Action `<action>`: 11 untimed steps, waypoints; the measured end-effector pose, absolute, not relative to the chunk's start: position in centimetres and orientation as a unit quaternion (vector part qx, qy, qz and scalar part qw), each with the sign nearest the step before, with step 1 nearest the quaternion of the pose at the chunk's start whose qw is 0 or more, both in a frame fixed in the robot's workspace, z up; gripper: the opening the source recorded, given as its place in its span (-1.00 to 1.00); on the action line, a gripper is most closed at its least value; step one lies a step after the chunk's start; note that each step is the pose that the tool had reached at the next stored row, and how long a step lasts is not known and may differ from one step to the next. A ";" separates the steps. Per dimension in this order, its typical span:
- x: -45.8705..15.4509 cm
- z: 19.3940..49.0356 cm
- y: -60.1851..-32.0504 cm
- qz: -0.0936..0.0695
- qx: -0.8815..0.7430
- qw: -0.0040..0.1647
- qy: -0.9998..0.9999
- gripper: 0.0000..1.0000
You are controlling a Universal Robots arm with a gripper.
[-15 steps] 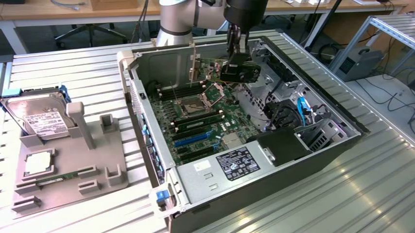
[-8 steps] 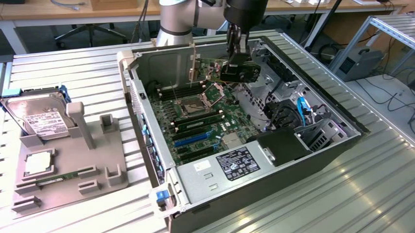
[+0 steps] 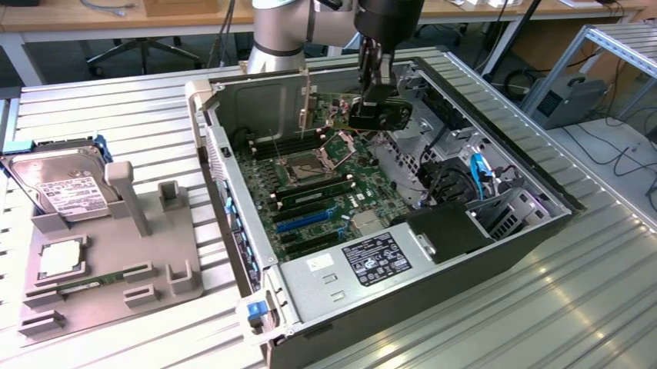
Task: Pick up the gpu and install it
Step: 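Insert the gpu into the slot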
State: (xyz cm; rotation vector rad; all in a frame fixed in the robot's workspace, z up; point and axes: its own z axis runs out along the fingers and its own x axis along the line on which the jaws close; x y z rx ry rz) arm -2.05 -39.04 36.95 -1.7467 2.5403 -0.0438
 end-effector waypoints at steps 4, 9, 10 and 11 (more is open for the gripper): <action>-2.1 37.0 -39.0 -0.014 -0.569 0.029 0.821 -0.47; -2.1 36.9 -39.0 -0.014 -0.575 0.029 0.818 -0.47; -2.1 36.9 -39.0 -0.014 -0.576 0.029 0.817 -0.47; -2.1 36.9 -39.0 -0.014 -0.577 0.029 0.816 -0.47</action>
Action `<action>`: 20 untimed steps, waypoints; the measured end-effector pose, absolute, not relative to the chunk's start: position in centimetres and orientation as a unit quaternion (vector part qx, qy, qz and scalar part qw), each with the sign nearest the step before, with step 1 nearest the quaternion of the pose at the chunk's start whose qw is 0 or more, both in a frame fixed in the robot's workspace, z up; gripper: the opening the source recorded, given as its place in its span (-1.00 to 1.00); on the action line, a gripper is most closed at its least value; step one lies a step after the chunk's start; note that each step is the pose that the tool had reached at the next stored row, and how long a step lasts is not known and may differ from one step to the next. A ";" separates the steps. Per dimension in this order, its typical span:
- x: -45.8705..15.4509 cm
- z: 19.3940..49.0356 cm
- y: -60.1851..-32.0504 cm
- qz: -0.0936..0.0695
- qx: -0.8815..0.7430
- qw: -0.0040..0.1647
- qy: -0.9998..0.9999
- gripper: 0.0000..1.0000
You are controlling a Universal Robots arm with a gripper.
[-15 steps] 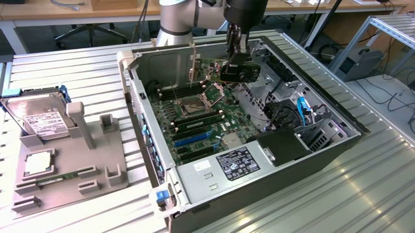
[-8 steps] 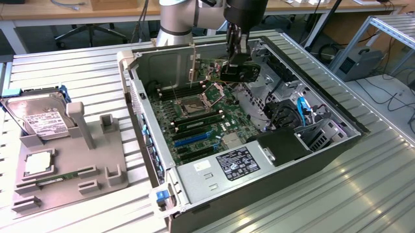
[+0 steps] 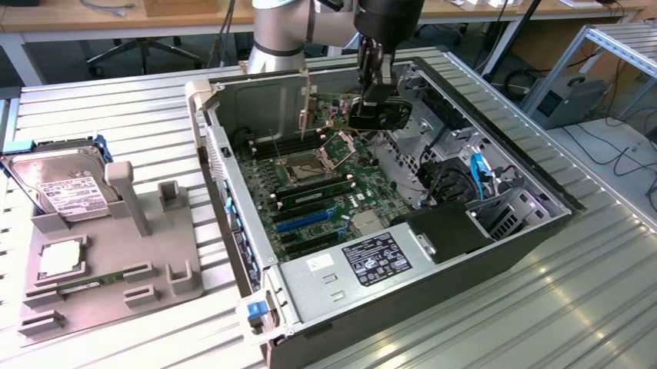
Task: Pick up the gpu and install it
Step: 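Insert the gpu into the slot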
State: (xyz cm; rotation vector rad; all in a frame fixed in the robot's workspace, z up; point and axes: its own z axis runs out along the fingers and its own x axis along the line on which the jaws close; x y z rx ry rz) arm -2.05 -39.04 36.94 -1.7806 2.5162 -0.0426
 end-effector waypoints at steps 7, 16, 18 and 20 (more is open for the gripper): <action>-2.1 36.9 -39.0 -0.013 -0.587 0.030 0.809 -0.47; -2.1 36.9 -39.0 -0.013 -0.598 0.030 0.801 -0.47; -2.0 36.9 -39.0 -0.013 -0.599 0.030 0.800 -0.47; -2.1 36.9 -39.0 -0.013 -0.601 0.030 0.798 -0.47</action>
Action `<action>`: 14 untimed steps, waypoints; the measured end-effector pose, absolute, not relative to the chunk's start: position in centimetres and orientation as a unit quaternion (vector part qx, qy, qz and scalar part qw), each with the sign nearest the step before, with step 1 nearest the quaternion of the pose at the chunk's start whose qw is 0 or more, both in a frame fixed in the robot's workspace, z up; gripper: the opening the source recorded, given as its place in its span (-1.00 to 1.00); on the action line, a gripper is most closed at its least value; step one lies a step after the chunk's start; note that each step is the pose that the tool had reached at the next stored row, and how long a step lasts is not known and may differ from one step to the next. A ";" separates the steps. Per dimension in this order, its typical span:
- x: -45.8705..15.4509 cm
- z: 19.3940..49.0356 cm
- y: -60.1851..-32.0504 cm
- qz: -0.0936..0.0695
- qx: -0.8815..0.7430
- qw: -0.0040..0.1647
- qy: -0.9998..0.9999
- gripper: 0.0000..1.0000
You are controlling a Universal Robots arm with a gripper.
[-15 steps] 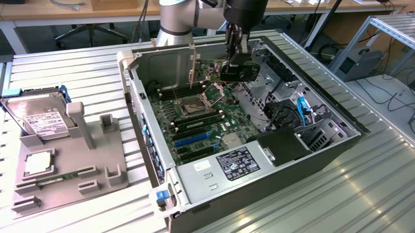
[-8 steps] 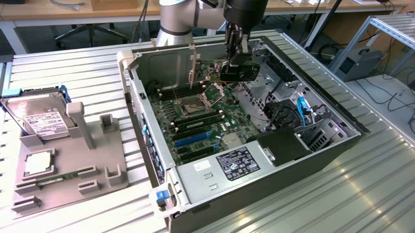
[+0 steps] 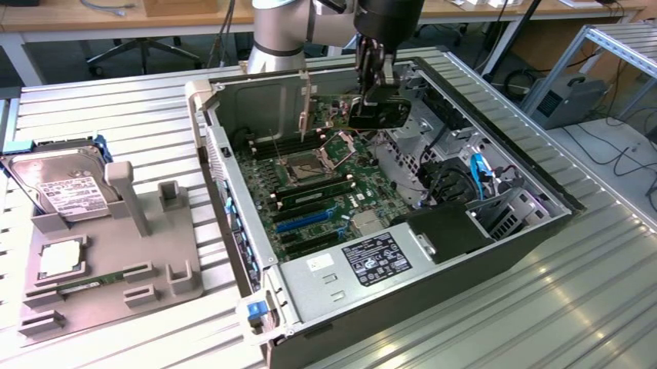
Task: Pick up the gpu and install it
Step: 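Insert the gpu into the slot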
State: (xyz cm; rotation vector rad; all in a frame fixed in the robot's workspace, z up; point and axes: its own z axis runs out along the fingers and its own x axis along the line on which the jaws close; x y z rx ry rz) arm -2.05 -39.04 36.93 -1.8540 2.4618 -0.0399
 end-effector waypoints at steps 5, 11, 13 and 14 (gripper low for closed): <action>-2.1 36.9 -39.0 -0.013 -0.607 0.030 0.794 -0.47; -2.1 36.9 -39.0 -0.013 -0.612 0.030 0.790 -0.47; -2.1 36.9 -39.0 -0.012 -0.614 0.030 0.789 -0.47; -2.1 36.9 -39.0 -0.012 -0.614 0.030 0.788 -0.47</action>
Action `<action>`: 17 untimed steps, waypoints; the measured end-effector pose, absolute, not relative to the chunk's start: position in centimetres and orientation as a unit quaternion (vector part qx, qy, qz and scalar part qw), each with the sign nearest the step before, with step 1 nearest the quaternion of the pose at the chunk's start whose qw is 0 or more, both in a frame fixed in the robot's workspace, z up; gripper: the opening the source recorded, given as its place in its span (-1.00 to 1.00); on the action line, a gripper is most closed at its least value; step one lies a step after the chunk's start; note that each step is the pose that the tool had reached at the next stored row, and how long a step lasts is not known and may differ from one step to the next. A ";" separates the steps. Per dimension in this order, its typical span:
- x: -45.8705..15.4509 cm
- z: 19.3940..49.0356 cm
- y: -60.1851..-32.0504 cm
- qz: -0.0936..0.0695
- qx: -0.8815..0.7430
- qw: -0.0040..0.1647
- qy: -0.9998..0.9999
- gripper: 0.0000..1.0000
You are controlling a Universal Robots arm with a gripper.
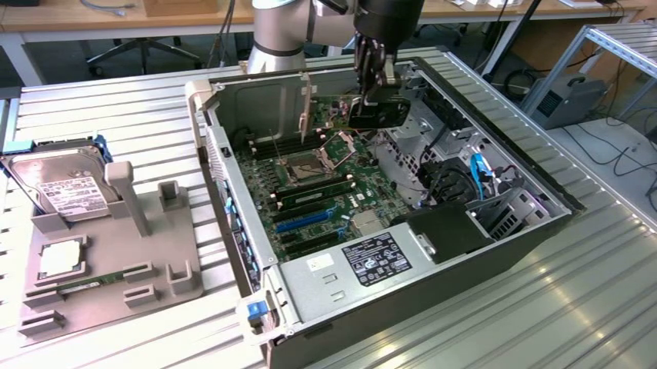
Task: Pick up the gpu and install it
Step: 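Insert the gpu into the slot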
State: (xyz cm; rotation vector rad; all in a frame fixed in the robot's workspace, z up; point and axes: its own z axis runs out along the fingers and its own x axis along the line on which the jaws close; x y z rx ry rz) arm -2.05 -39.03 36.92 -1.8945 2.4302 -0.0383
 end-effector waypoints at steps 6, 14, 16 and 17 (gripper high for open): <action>-2.1 36.9 -39.0 -0.012 -0.622 0.030 0.782 -0.47; -2.1 36.9 -39.0 -0.012 -0.629 0.030 0.777 -0.47; -2.1 36.9 -39.0 -0.012 -0.631 0.030 0.775 -0.47; -2.0 36.9 -39.0 -0.012 -0.632 0.030 0.774 -0.47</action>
